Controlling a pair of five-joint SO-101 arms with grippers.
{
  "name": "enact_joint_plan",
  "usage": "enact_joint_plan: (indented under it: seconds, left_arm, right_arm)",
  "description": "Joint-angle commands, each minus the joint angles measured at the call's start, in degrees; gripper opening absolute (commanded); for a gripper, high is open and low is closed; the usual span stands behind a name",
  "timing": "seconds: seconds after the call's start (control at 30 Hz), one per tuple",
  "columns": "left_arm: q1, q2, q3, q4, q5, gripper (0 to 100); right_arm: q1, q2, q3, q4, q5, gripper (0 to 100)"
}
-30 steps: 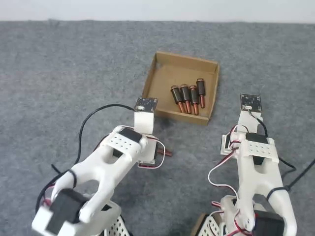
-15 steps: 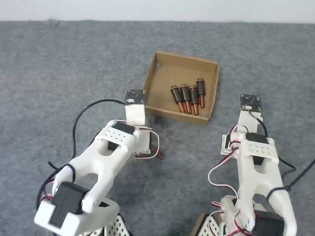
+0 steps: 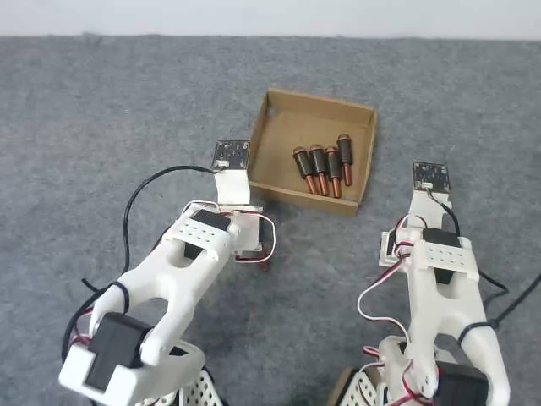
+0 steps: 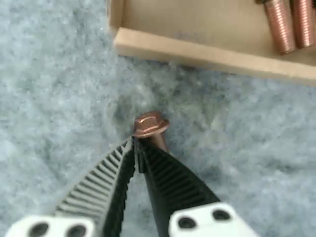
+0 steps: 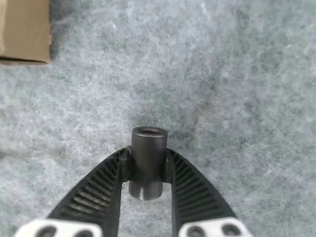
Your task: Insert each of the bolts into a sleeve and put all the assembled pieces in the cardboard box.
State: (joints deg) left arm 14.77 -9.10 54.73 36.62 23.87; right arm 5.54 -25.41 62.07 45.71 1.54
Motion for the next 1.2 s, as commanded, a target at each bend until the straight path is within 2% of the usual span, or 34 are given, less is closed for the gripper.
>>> enact_joint_plan:
  seconds: [0.0, 0.13, 0.37, 0.63, 0.73, 0.93, 1.17]
  left_arm:
    - [-0.18, -0.97, -4.00, -1.23, 0.35, 1]
    - [-0.18, -0.97, -4.88, 0.70, 0.35, 1]
    - [-0.18, -1.05, -10.77, 10.11, 0.26, 1]
    - [-0.18, -0.97, -10.86, 11.16, -0.09, 1]
    - [-0.09, -1.23, -11.30, 12.75, -2.64, 1]
    - [0.97, -8.09, -7.08, 11.78, -4.04, 1]
    - [3.78, -12.92, -0.92, 10.11, -3.43, 18]
  right_arm:
    - [-0.22, -2.95, 0.26, -0.40, 0.97, 0.7]
    - [-0.31, -2.86, 0.26, -0.40, 0.97, 0.7]
    - [-0.31, -2.77, 0.26, -0.48, 1.93, 0.7]
    - [-0.40, -2.77, 0.26, -0.48, 3.69, 0.7]
    - [-0.40, -2.77, 0.26, -0.48, 3.78, 0.7]
    - [-0.40, -2.77, 0.26, -0.48, 3.78, 0.7]
    - [-0.40, -2.68, 0.26, -0.48, 3.78, 0.7]
